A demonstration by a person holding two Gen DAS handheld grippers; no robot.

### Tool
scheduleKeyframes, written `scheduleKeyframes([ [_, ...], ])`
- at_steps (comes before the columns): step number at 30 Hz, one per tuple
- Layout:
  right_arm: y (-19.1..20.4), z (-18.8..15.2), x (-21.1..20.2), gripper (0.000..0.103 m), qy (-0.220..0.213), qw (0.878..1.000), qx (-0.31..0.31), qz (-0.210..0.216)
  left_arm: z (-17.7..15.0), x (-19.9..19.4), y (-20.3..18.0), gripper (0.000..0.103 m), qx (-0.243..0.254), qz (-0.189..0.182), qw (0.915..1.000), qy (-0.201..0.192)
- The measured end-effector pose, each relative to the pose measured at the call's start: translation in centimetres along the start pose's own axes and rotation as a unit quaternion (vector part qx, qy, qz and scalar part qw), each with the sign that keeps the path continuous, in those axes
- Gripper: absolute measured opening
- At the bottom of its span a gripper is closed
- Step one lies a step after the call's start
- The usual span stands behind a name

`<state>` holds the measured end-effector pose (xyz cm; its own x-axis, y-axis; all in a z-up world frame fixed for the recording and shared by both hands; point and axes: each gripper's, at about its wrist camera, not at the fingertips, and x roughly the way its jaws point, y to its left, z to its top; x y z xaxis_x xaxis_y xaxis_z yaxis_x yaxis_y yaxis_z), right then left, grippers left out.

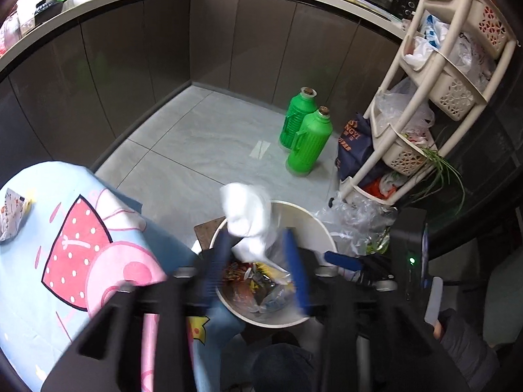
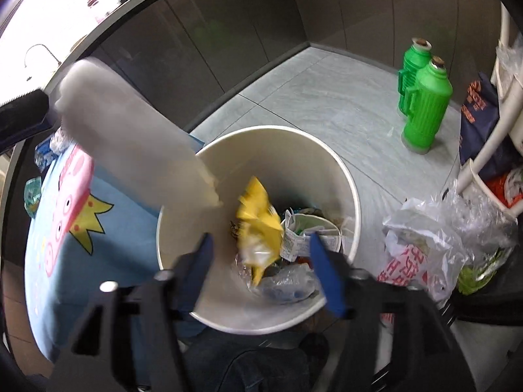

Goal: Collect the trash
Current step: 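Carry the paper towel and yellow wrapper to the bin and release both, then grasp the green bag with the left tool while the right tool grasps the white wrapper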

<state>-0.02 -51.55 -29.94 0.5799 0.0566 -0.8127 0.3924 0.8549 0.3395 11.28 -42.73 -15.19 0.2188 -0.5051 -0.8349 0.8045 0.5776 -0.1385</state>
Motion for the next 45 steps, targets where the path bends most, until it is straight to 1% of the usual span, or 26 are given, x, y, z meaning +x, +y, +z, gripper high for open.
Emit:
scheduleKeyframes([
  [1, 0.1, -0.1, 0.0, 0.069, -0.001, 1.000, -0.007, -0.002, -0.1, 0.0, 0.2, 0.054, -0.003, 0.004, 1.0000, -0.003],
  [2, 0.3, -0.1, -0.1, 0.076, -0.002, 1.000, -0.014, -0.007, -0.2, 0.0, 0.5, 0.056, -0.007, 0.010, 0.9999, -0.004],
  [4, 0.5, -0.2, -0.6, 0.085, -0.009, 1.000, -0.018, -0.008, -0.3, -0.1, 0.8, 0.063, -0.015, 0.016, 0.9997, -0.007],
  [5, 0.7, -0.1, -0.9, 0.087, -0.013, 1.000, -0.018, -0.005, -0.4, -0.4, 1.0, 0.066, -0.019, 0.018, 0.9996, -0.011],
  [6, 0.8, 0.0, -1.2, 0.089, -0.016, 1.000, -0.017, -0.002, -0.5, -0.7, 1.3, 0.072, -0.025, 0.022, 0.9993, -0.016],
  [7, 1.0, 0.1, -1.6, 0.095, -0.019, 1.000, -0.018, 0.000, -0.5, -1.0, 1.5, 0.078, -0.030, 0.025, 0.9990, -0.022],
  [8, 1.3, 0.2, -1.9, 0.100, -0.022, 1.000, -0.020, 0.002, -0.6, -1.5, 1.9, 0.083, -0.038, 0.031, 0.9983, -0.030],
  [9, 1.5, 0.3, -2.3, 0.099, -0.023, 0.999, -0.022, 0.005, -0.7, -2.0, 2.2, 0.092, -0.045, 0.036, 0.9977, -0.036],
  [10, 1.9, 0.4, -2.7, 0.100, -0.023, 0.999, -0.025, 0.008, -1.0, -2.6, 2.5, 0.094, -0.053, 0.043, 0.9968, -0.042],
  [14, 4.2, 0.9, -4.3, 0.100, -0.026, 0.999, -0.039, 0.014, -1.6, -4.8, 3.7, 0.094, -0.074, 0.044, 0.9946, -0.058],
  [19, 8.5, 1.5, -7.3, 0.100, -0.055, 0.995, -0.074, 0.030, -2.9, -7.9, 5.3, 0.094, -0.090, 0.057, 0.9916, -0.073],
  [25, 14.6, 2.3, -10.0, 0.100, -0.076, 0.988, -0.126, 0.053, -5.5, -13.0, 9.0, 0.094, -0.135, 0.082, 0.9829, -0.095],
  [30, 20.4, 2.7, -11.2, 0.100, -0.085, 0.978, -0.170, 0.090, -8.6, -17.3, 13.6, 0.094, -0.176, 0.128, 0.9702, -0.107],
  [33, 24.1, 2.9, -11.1, 0.100, -0.084, 0.970, -0.199, 0.109, -10.7, -19.9, 17.3, 0.094, -0.207, 0.160, 0.9588, -0.112],
  [37, 28.8, 3.3, -10.3, 0.100, -0.074, 0.959, -0.238, 0.133, -14.1, -23.4, 22.6, 0.094, -0.253, 0.203, 0.9386, -0.118],
  [41, 34.0, 4.9, -8.0, 0.100, -0.057, 0.946, -0.280, 0.153, -17.0, -25.6, 28.2, 0.094, -0.294, 0.232, 0.9203, -0.112],
  [43, 36.1, 5.8, -6.4, 0.100, -0.050, 0.941, -0.297, 0.151, -18.0, -26.1, 31.0, 0.094, -0.311, 0.245, 0.9118, -0.109],
  [45, 38.6, 7.4, -4.3, 0.100, -0.042, 0.935, -0.322, 0.141, -18.7, -26.2, 34.2, 0.094, -0.328, 0.255, 0.9035, -0.104],
])
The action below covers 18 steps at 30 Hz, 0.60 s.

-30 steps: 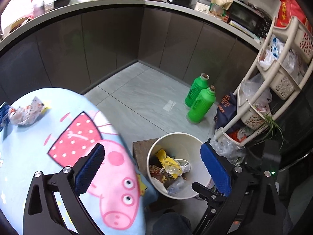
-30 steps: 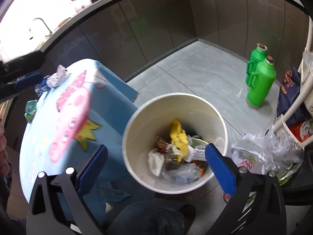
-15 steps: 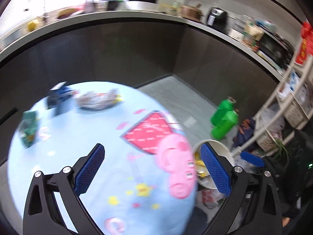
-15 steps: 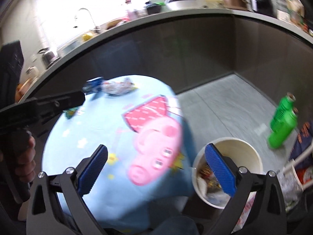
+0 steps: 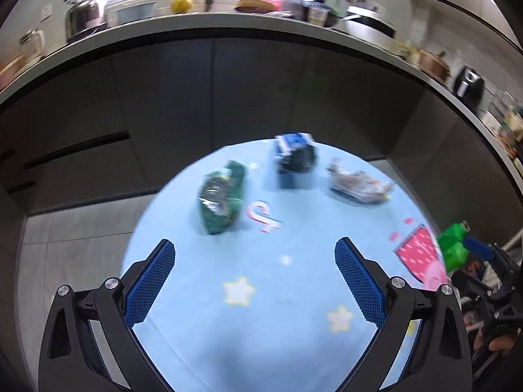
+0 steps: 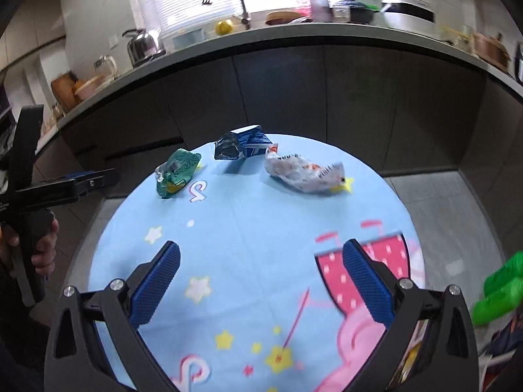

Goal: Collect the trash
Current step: 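Grasp the green bag with the left tool while the right tool grasps the white wrapper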

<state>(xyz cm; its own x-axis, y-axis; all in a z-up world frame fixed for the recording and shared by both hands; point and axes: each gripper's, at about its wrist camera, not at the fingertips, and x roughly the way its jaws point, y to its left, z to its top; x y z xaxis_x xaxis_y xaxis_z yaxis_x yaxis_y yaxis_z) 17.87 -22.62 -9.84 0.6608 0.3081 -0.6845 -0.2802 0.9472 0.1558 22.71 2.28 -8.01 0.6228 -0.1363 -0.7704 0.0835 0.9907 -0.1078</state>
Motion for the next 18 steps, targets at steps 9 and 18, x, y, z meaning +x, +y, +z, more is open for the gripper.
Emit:
scheduleKeyframes([
  [9, -2.2, 5.5, 10.5, 0.100, 0.056, 0.994, -0.085, -0.046, 3.1, 8.4, 4.7, 0.092, -0.010, 0.020, 0.9988, 0.043],
  [18, -4.6, 6.9, 18.1, 0.097, 0.122, 0.986, -0.098, -0.065, 4.1, 13.3, 5.2, 0.084, -0.004, 0.007, 0.9974, 0.072],
])
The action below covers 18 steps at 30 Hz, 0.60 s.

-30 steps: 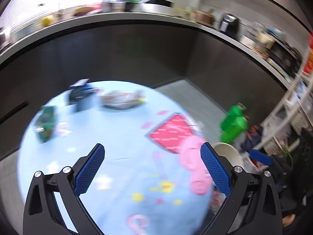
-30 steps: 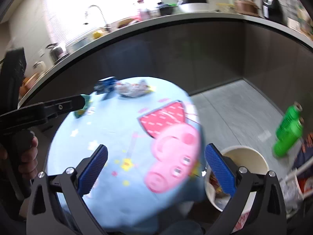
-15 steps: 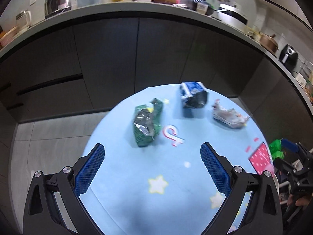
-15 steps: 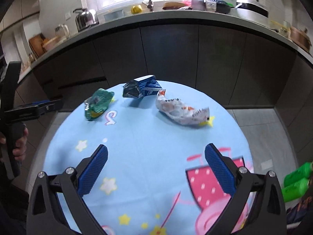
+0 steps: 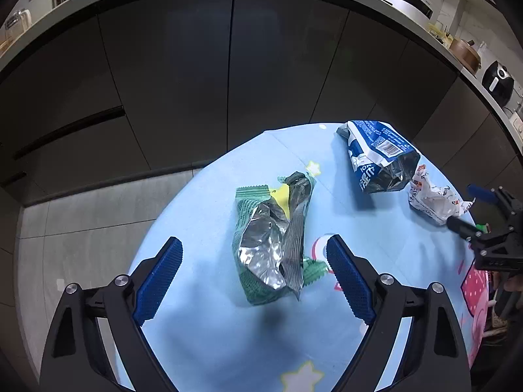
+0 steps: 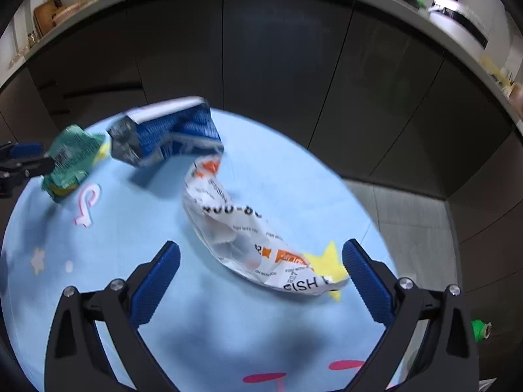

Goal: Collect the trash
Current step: 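Grasp the green bag with the left tool while the right tool grasps the white wrapper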

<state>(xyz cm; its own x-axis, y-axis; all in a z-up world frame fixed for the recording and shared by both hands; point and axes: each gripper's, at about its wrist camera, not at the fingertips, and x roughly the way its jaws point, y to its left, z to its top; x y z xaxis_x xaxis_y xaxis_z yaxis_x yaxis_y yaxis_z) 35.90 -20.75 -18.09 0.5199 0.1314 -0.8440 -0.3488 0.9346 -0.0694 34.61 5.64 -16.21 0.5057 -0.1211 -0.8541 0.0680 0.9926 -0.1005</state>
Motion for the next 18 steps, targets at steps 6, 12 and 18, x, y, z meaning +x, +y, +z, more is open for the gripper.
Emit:
scheduleKeyframes([
  [6, 2.1, -3.5, -0.5, 0.030, 0.038, 0.998, -0.018, 0.050, 0.2, 1.2, 0.1, 0.076, 0.002, -0.021, 0.9997, 0.010],
  [12, 3.6, -7.9, -4.1, 0.033, 0.046, 0.992, 0.030, 0.112, 0.1, 1.2, -0.2, 0.057, 0.003, -0.028, 0.9996, 0.007],
  [18, 4.1, -10.9, -7.4, 0.031, 0.020, 0.990, 0.066, 0.126, -0.4, -0.1, -0.6, 0.023, 0.004, -0.061, 0.9981, 0.007],
])
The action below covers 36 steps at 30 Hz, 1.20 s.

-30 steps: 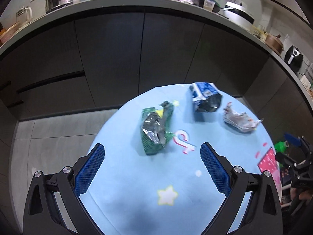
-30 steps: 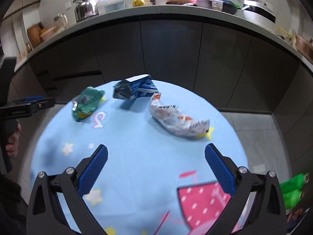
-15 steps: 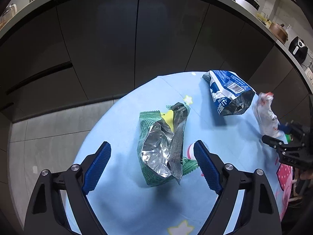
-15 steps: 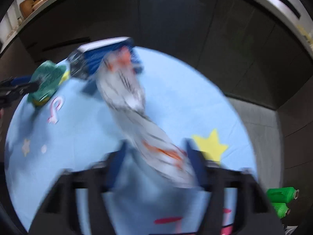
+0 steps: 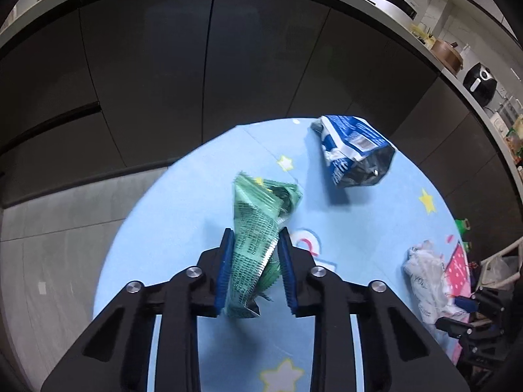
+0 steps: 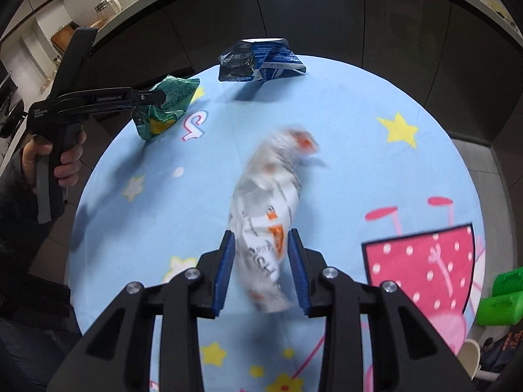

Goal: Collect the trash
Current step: 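Grasp the green bag with the left tool while the right tool grasps the white wrapper, then carry the green bag and white wrapper over the bin and open both tools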

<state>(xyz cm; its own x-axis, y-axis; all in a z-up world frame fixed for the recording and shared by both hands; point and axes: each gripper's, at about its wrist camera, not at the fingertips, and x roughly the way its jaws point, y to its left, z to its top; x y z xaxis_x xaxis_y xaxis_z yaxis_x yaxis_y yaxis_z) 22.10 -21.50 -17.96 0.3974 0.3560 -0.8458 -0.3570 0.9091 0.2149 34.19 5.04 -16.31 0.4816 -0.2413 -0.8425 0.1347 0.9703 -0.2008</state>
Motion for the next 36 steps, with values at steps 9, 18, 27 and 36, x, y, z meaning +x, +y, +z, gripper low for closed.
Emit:
scheduleKeyframes([
  [9, 2.9, -2.4, -2.3, 0.025, -0.035, 0.998, 0.037, 0.032, -4.1, -3.4, -1.0, 0.011, 0.016, -0.037, 0.9991, 0.012],
  [18, 4.3, -6.1, -5.2, 0.025, -0.067, 0.994, 0.072, 0.054, -8.6, -6.4, -2.3, 0.044, 0.044, -0.025, 0.9987, 0.005],
  [27, 4.0, -10.3, -7.5, 0.025, -0.086, 0.989, 0.115, 0.047, -10.7, -5.5, -3.1, 0.014, 0.052, -0.030, 0.9977, 0.033],
  [36, 3.4, -13.0, -9.7, 0.025, -0.114, 0.983, 0.138, 0.042, -12.2, -9.4, -7.2, 0.008, 0.088, -0.057, 0.9945, 0.003],
])
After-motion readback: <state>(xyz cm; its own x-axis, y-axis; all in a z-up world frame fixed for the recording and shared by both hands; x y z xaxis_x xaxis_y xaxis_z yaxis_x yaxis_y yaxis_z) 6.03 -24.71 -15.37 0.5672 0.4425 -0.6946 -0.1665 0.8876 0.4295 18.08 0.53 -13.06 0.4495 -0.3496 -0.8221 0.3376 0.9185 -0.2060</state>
